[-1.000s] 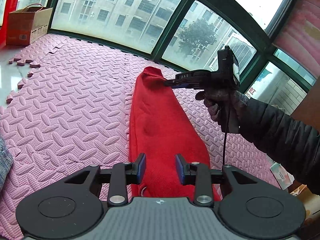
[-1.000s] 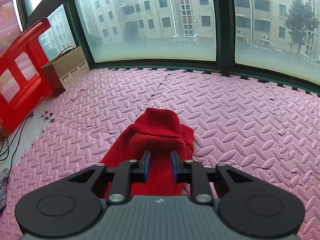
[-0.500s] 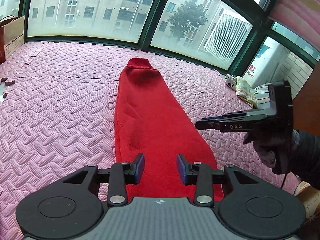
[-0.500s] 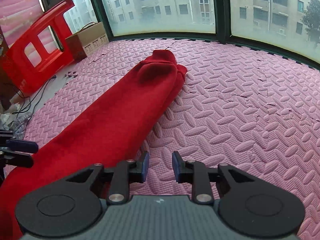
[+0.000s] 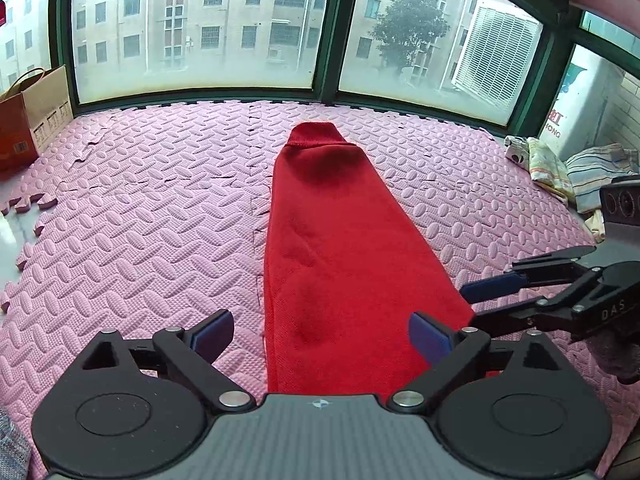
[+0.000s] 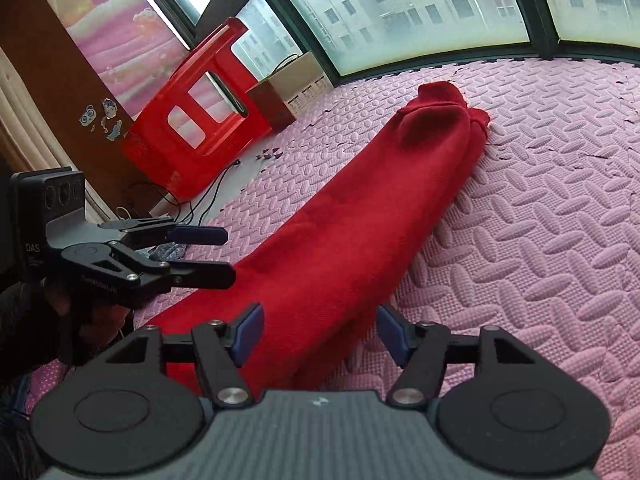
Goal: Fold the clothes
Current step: 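Release both grippers and smooth the folded pants lengthwise, then press the left tool along the red pants to flatten the stacked legs, then grasp the cuff end of the red pants with the right gripper, then lift the cuff end with the right gripper and fold it toward the waistband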
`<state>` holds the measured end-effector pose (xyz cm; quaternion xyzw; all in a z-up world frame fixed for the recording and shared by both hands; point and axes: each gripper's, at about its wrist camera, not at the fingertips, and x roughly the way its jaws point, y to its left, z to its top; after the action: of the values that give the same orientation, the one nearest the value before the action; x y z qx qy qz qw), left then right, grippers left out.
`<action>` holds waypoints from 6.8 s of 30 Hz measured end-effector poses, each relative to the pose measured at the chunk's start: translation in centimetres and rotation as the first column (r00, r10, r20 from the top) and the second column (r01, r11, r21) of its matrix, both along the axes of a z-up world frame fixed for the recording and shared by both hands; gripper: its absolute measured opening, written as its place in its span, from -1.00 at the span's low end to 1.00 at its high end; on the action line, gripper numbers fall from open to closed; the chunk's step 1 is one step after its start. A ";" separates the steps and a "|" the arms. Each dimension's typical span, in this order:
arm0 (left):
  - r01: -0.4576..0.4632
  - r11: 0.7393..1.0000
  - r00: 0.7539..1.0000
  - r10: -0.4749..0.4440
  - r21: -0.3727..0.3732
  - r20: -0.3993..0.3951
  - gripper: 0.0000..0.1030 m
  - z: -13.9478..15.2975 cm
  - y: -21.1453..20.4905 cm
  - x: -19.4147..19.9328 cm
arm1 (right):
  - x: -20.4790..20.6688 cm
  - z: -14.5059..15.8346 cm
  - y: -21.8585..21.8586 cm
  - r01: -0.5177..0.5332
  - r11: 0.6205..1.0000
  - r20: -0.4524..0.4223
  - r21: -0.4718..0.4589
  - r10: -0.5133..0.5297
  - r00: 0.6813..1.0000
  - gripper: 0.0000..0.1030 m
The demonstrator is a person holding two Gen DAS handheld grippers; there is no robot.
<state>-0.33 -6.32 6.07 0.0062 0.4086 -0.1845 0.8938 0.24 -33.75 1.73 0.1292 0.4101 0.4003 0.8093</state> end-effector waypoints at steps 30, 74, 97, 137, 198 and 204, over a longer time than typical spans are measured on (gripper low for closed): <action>-0.153 0.977 0.983 0.166 0.151 -0.079 0.99 -3.6 0.9 3.5 | 2.9 -1.8 0.9 -0.386 0.899 -0.046 0.206 0.403 0.914 0.48; -0.111 0.984 0.992 0.101 0.143 0.075 1.00 -1.5 3.8 -5.8 | -7.9 3.9 8.0 -0.103 0.919 0.289 -0.381 0.225 0.931 0.40; -0.014 0.996 0.984 -0.001 0.084 0.178 1.00 -1.5 5.7 -11.8 | -15.2 4.5 13.3 -0.002 0.910 0.359 -0.415 0.166 0.918 0.46; -0.142 0.976 0.989 0.135 0.163 0.054 1.00 -2.8 3.8 -2.1 | -7.9 2.4 8.1 0.119 0.932 0.262 -0.343 -0.026 0.965 0.40; 0.147 0.986 0.982 -0.155 0.076 0.106 0.98 0.0 -5.2 3.0 | 15.3 5.0 5.7 0.287 0.949 0.187 -0.127 -0.261 0.947 -0.66; 0.334 0.942 0.936 -0.330 -0.016 0.127 0.68 0.2 -7.6 1.9 | 15.8 4.3 5.7 0.289 0.944 0.184 -0.161 -0.259 0.948 -0.66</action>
<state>1.53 -13.94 6.29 0.0695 0.3428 -0.3396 0.8731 16.09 -28.05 6.02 0.0766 0.3571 0.2525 0.8960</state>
